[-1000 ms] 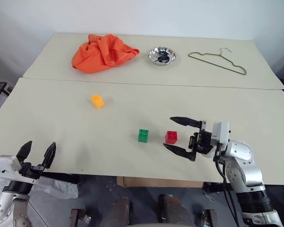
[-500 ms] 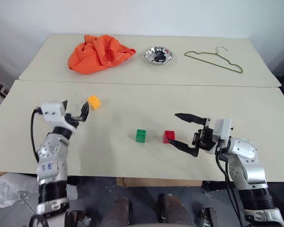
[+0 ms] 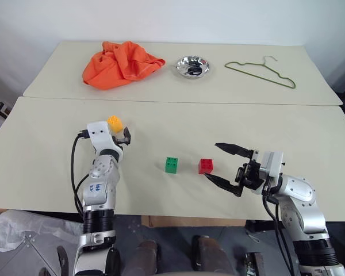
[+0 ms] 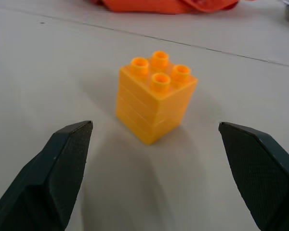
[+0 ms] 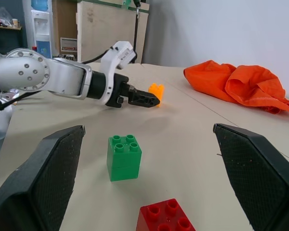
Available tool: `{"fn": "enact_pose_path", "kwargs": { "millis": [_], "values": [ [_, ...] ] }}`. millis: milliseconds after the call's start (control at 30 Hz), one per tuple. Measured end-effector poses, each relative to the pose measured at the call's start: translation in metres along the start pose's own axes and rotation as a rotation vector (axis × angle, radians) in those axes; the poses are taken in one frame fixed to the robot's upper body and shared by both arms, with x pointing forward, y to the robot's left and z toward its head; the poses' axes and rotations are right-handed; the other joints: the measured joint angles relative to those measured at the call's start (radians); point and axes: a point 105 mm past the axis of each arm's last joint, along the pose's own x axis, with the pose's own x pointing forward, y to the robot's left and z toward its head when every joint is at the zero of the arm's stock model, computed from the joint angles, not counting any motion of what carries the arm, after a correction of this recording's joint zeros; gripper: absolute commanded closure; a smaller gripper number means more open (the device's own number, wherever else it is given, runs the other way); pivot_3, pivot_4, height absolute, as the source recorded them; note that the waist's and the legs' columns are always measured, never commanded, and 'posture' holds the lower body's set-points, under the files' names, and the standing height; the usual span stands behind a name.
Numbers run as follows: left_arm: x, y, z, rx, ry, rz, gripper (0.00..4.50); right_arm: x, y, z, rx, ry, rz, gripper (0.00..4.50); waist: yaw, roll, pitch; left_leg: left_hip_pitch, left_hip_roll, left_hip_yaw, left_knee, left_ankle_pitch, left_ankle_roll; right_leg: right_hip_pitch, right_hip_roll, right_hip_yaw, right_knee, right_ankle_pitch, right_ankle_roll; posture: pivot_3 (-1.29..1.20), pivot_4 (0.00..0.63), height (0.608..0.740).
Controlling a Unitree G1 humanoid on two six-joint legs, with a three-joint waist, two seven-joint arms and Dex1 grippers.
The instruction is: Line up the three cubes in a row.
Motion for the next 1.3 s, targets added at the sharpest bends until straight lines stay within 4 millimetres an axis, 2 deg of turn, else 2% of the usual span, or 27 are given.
{"fn": "enact_pose_path", "kwargs": {
  "millis": [200,467,567,767,1067,1300],
  "values": [
    [0.016,-0.004,0.008,0.048,0.014,0.069,0.05,0.001,0.0,0.0,0.004,0.001,0.007,0.0,0.002,0.0,0.0,0.0,-0.001,0.0,0.0,0.0,0.0,0.0,0.001,-0.001,0.0,0.0,0.0,0.0,0.15,0.74],
    [0.029,-0.011,0.005,0.098,0.07,0.14,0.05,0.003,0.0,0.0,0.011,0.003,0.019,0.0,0.002,0.0,0.0,0.0,-0.001,0.0,0.0,0.0,0.0,0.0,0.0,-0.001,0.0,0.0,0.0,0.0,0.15,0.74],
    [0.028,-0.015,0.002,0.09,0.082,0.142,0.65,0.003,0.0,0.0,0.011,0.003,0.023,0.0,0.002,0.0,0.0,0.0,-0.001,0.0,0.0,0.0,0.0,0.0,0.0,-0.001,0.0,0.0,0.0,0.0,0.15,0.74],
    [0.026,-0.012,0.002,0.085,0.077,0.167,2.43,0.002,0.001,-0.001,0.014,0.005,0.027,0.0,0.001,0.0,0.0,0.0,-0.001,0.0,0.0,0.0,0.0,0.0,0.0,-0.001,0.0,0.0,0.0,0.0,0.15,0.74],
    [0.02,-0.005,0.001,0.047,0.079,0.116,2.47,0.001,0.001,-0.005,0.027,0.012,0.028,0.0,0.0,0.0,0.0,0.0,0.0,0.0,0.0,0.001,0.0,0.0,0.0,0.0,0.001,0.0,0.0,0.0,0.15,0.74],
    [0.006,0.007,0.009,0.067,0.011,-0.139,2.47,0.002,0.002,-0.005,0.031,0.014,0.032,0.0,-0.003,0.0,0.0,0.0,0.0,0.0,0.0,0.001,-0.001,-0.001,-0.001,0.0,0.001,0.0,0.0,0.0,0.15,0.74]
  ]
}}
